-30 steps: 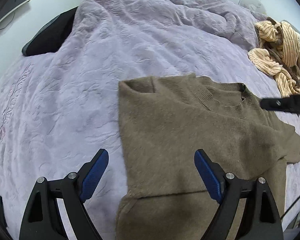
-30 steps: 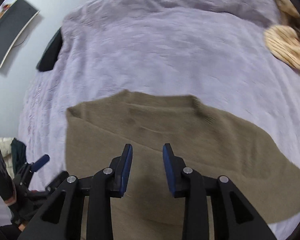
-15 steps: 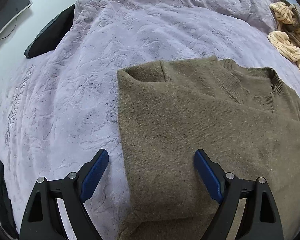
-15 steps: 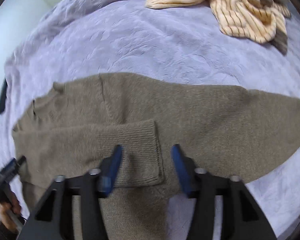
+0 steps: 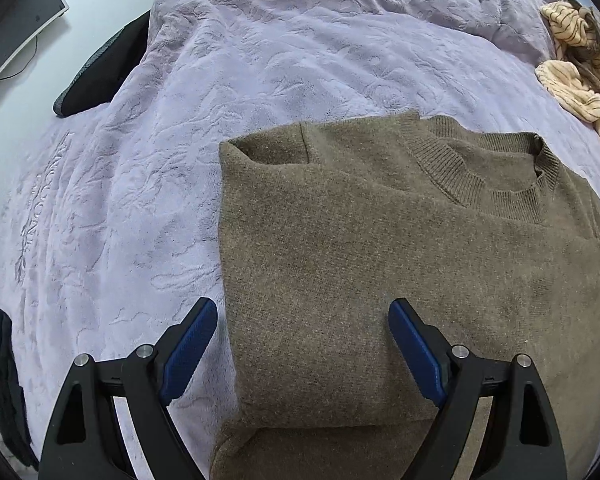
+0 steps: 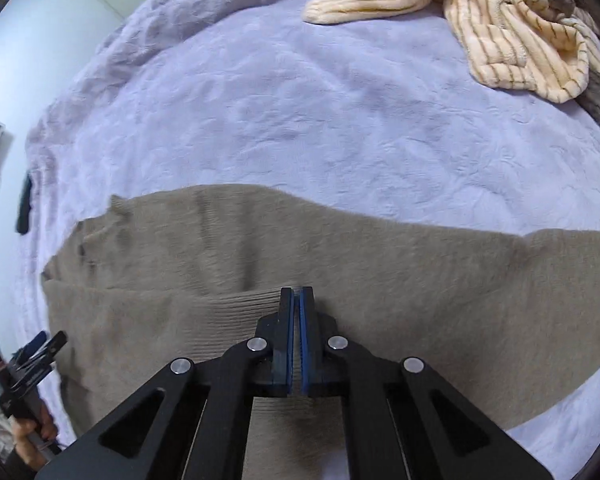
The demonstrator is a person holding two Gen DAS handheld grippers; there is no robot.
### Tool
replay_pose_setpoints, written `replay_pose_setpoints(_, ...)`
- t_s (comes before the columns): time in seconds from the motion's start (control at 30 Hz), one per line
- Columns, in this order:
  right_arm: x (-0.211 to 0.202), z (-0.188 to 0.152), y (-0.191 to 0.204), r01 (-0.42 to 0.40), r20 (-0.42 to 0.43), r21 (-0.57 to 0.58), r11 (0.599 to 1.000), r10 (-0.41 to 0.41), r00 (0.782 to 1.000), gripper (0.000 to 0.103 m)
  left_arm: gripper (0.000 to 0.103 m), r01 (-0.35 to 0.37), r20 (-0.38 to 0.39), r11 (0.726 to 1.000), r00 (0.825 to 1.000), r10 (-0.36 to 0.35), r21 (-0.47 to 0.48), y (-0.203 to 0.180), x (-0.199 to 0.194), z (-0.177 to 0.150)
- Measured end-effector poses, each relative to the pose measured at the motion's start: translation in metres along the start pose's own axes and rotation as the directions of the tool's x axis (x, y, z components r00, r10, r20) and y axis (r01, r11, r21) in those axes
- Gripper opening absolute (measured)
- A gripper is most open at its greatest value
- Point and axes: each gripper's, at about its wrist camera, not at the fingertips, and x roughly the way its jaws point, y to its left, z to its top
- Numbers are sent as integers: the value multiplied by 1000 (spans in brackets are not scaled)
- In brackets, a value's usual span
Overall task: Fold small clothes
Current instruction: 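Release the folded side and move the right gripper to the other sleeve, then grasp the other sleeve cuff with the right gripper and lay it across the body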
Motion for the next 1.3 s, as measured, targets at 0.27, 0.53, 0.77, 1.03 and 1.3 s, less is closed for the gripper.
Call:
replay_pose_setpoints(0.27,-22,-28,-22,-63,-25,81,995,65,998,53,88,101,-35,994,994,-99,45,-20,-26,-11)
replay_pose_setpoints(0.53,-52,-93,-30,-147,-54,173,974,158,986,66,89,223,-136,970,968,-209,97,-69,-57,-32)
replay_pose_setpoints(0.77,-59,-126,-62,-156,-57,270,950,177,982,66,89,299,-192,942,944,-268,152,-132,-85,-51)
replay_pose_setpoints(1.03,-82,-124,-165,-114,107,473,874,72,992,66,89,331,-197,911,937,-287,246,-214,-86,-51)
replay_pose_setpoints(1.3,-96,-118,-284,-157,285,690,706,-67,956,66,89,318,-206,901,942,-265,294,-272,-67,-53)
